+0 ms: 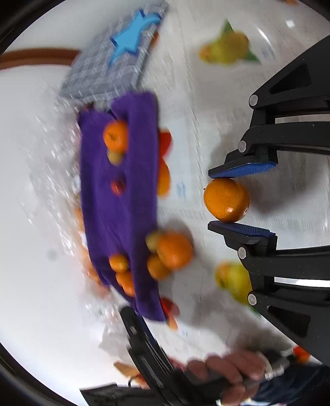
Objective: Organize fruits
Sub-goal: 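Grasp an orange on the cloth with the right gripper while the left gripper grasps another orange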
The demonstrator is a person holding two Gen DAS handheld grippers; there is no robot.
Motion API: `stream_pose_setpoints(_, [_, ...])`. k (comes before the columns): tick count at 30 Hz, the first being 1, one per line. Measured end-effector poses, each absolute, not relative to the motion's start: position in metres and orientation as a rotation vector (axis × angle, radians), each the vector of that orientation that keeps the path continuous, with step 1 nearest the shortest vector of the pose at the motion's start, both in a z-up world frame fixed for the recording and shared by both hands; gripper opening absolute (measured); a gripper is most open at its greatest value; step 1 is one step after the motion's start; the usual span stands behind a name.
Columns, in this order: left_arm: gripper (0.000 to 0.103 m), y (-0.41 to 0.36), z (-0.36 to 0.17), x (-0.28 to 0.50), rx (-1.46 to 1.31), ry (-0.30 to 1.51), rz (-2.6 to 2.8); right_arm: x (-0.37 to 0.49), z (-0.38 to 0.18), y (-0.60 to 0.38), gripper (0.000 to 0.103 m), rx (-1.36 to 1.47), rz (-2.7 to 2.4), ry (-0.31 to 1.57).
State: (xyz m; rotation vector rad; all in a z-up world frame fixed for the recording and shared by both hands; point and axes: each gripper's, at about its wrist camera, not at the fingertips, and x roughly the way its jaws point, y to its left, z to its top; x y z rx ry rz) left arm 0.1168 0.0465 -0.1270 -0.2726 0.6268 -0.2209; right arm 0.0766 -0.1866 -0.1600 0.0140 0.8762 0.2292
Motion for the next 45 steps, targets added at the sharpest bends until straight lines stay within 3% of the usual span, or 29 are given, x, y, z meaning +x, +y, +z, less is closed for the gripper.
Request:
stream_pose_setpoints(6, [0.048,0.029,-0.134,0.116,-0.231,0.679,-0.253,0.093,-0.160,-0.213,0.034,-0.054,0.149,0.832])
stream_pose_setpoints(24, [0.048,-0.002,-0.157,0.149,-0.231,0.846,-0.228,0.096,-0.164,-0.227,0.034,0.086,0.262,0.852])
stream_pose_setpoints(28, [0.045,-0.002,-0.158,0.150,-0.231,0.849,-0.223,0.096,-0.164,-0.228,0.034,0.083,0.262,0.854])
stream_pose_setpoints(32, [0.033,-0.001,-0.156,0.145,-0.237,0.829,-0.248,0.096,-0.165,-0.229,0.034,0.088,0.259,0.857])
stream_pose_setpoints(45, [0.033,0.028,-0.144,0.124,-0.288,0.762,-0.156,0.099,-0.167,-0.235,0.034,0.128,0.259,0.871])
